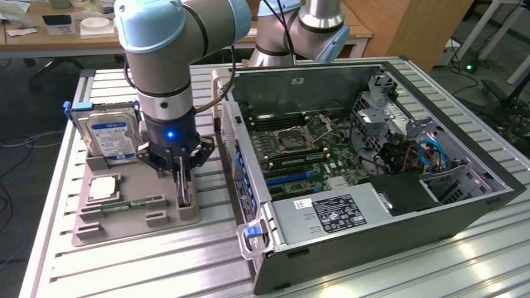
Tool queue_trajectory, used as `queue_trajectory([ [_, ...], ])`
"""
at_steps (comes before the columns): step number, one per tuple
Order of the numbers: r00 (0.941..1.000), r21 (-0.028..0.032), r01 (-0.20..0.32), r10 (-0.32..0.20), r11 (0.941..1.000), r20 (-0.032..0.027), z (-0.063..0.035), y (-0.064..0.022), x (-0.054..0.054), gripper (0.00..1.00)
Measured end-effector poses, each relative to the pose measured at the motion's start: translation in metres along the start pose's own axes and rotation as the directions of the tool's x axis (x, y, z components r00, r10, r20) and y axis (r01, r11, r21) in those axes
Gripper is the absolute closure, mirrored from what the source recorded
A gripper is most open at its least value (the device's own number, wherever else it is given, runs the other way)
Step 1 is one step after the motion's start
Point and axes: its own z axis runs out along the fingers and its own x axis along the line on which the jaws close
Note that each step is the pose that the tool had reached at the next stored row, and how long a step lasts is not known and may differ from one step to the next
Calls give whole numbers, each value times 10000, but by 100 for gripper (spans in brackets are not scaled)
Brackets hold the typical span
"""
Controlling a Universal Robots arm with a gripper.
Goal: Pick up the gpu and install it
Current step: 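Pick up the gpu and move the gpu toward the slot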
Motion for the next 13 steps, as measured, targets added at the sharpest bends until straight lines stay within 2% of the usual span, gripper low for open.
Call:
queue_trajectory([
  [4,10000,0,0,0,10000,1,-20,0,-1,72],
  [7,10000,-1,0,0,10000,0,-105,0,-1,72],
  [13,10000,-1,0,0,10000,0,-349,-1,-5,72],
])
